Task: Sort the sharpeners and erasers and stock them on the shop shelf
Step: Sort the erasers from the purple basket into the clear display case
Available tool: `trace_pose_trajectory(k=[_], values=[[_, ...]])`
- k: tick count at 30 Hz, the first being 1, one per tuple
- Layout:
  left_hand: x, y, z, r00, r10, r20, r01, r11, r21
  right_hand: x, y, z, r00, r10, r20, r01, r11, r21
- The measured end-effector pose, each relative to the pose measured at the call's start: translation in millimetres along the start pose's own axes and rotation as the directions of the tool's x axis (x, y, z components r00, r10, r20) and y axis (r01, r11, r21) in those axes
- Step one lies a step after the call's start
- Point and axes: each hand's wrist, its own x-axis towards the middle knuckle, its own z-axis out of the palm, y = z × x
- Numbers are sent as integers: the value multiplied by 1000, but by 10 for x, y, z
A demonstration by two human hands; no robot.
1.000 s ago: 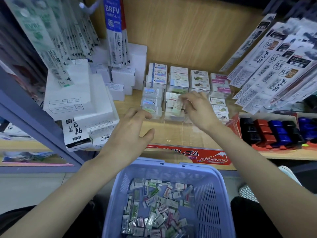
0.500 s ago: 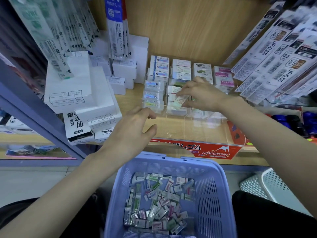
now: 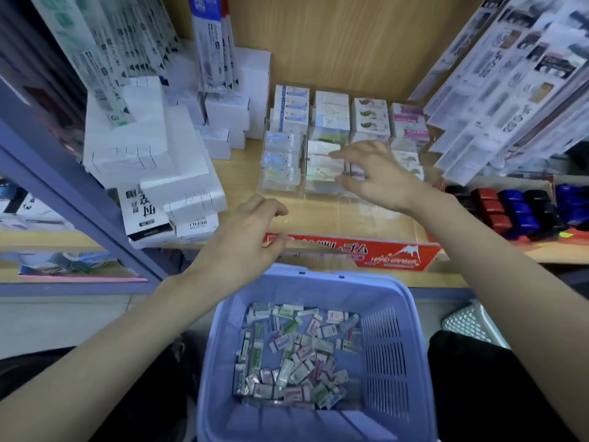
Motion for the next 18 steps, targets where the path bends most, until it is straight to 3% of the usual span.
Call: trace_pose_trajectory(k=[3,5,7,11,13,15,18], values=[[-317,-10,274,971,108,215,-113,994,10,-554,-93,98,988,5,-155,34,969,246],[-521,-132,540,908,54,416,-89,994,65,-946,-56,289,997,-49,-53,63,951,303],[-663,-321,826,826,-78,558,28,995,97,-1263,38,636,990,-94,102,67,968,242],[-751,-680,1420,767,-252,589,297,955,22,-1620,218,1505,926,-198,322,194,980,45],[-758,-858,1739,747,-282,602,344,939,12,-1714,339,1977,842,-55,537,53,998,20],[-754,-1019,2044,722,-316,616,410,912,-14,-1760,461,2372,781,103,616,-224,967,123],[-720,-1187,2423,704,-363,610,507,859,-74,-1779,611,2833,747,295,596,-594,700,398]])
